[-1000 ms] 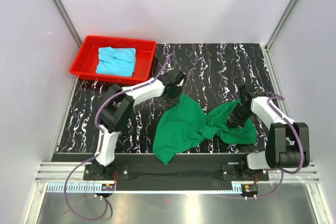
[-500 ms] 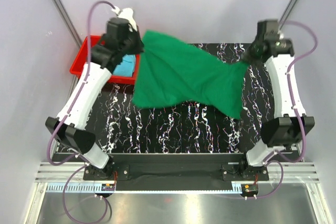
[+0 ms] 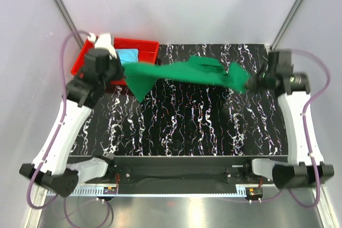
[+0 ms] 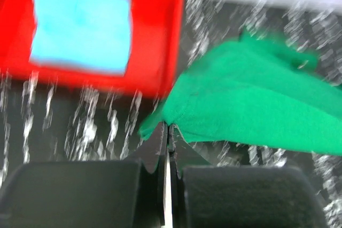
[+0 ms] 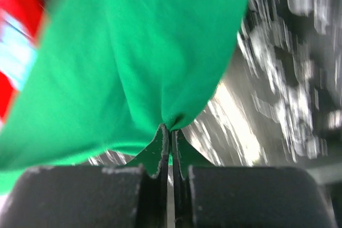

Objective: Fold and stack the t-shirts
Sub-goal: Flatten the tshirt out

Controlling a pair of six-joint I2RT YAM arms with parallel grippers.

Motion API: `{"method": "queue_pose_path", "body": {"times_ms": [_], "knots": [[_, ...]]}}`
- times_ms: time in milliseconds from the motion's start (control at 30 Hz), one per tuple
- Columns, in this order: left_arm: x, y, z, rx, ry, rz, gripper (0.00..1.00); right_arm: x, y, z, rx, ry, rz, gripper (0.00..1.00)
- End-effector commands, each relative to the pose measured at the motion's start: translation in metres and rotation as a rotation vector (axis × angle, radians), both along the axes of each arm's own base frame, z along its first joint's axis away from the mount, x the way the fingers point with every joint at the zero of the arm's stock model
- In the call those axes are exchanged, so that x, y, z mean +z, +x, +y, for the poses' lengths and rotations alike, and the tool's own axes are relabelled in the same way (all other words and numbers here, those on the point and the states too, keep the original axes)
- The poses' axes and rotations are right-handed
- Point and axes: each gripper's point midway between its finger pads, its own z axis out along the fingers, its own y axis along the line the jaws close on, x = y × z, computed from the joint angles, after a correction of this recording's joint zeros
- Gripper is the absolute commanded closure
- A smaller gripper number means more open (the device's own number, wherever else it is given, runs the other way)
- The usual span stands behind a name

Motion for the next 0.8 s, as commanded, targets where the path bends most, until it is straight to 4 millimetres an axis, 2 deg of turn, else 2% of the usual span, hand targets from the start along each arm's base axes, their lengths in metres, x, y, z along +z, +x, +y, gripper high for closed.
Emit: {"method": "queue_pose_path", "body": {"times_ms": [0,33,67,133,167,200,233,267,300,333,367,400,500,533,567,633,700,767], "knots": [[-0.07,-0.025,0.026,0.106,0.062,0.161,1.0,-0.063,-0.067,0.027,0.046,0.156,0.186,1.0],[-0.079,-0.04,0.029,0.11,0.041,0.179,1.0,-0.079,-0.09,0.03,0.046,0.171,0.25,1.0],[-0.126,-0.06,0.033,0.156,0.019,0.302,1.0,-0.108,-0.12,0.031,0.036,0.187,0.326,1.0],[-0.16,-0.09,0.043,0.226,-0.041,0.393,1.0,-0.134,-0.155,0.038,0.041,0.227,0.441,1.0],[-0.198,-0.112,0.045,0.256,-0.062,0.505,0.88,-0.151,-0.172,0.038,0.037,0.23,0.486,0.96],[-0.208,-0.12,0.05,0.281,-0.076,0.535,0.74,-0.156,-0.177,0.039,0.046,0.233,0.494,0.74],[-0.208,-0.123,0.05,0.293,-0.089,0.534,0.64,-0.16,-0.181,0.037,0.047,0.221,0.506,0.56],[-0.193,-0.118,0.05,0.268,-0.082,0.497,0.49,-0.16,-0.179,0.035,0.052,0.205,0.502,0.47],[-0.183,-0.113,0.051,0.272,-0.083,0.469,0.35,-0.16,-0.175,0.03,0.068,0.167,0.489,0.41],[-0.175,-0.109,0.053,0.287,-0.076,0.451,0.23,-0.157,-0.168,0.025,0.07,0.134,0.471,0.27],[-0.16,-0.103,0.057,0.304,-0.073,0.413,0.06,-0.15,-0.153,0.019,0.072,0.096,0.458,0.2],[-0.155,-0.1,0.056,0.301,-0.073,0.404,0.01,-0.148,-0.143,0.011,0.087,0.035,0.438,0.13],[-0.158,-0.09,0.045,0.269,-0.094,0.426,0.01,-0.14,-0.088,-0.003,0.105,-0.064,0.379,0.08],[-0.157,-0.083,0.038,0.25,-0.117,0.415,0.01,-0.13,-0.064,-0.007,0.103,-0.088,0.32,0.07],[-0.165,-0.084,0.025,0.186,-0.15,0.445,0.02,-0.141,-0.049,-0.009,0.111,-0.107,0.365,0.07],[-0.171,-0.076,0.002,0.081,-0.2,0.466,0.09,-0.146,-0.02,-0.016,0.112,-0.15,0.385,0.09],[-0.19,-0.076,-0.012,0.022,-0.215,0.542,0.17,-0.15,-0.006,-0.023,0.107,-0.185,0.394,0.11],[-0.202,-0.077,-0.027,-0.055,-0.246,0.601,0.25,-0.159,0.005,-0.024,0.114,-0.195,0.405,0.19]]}}
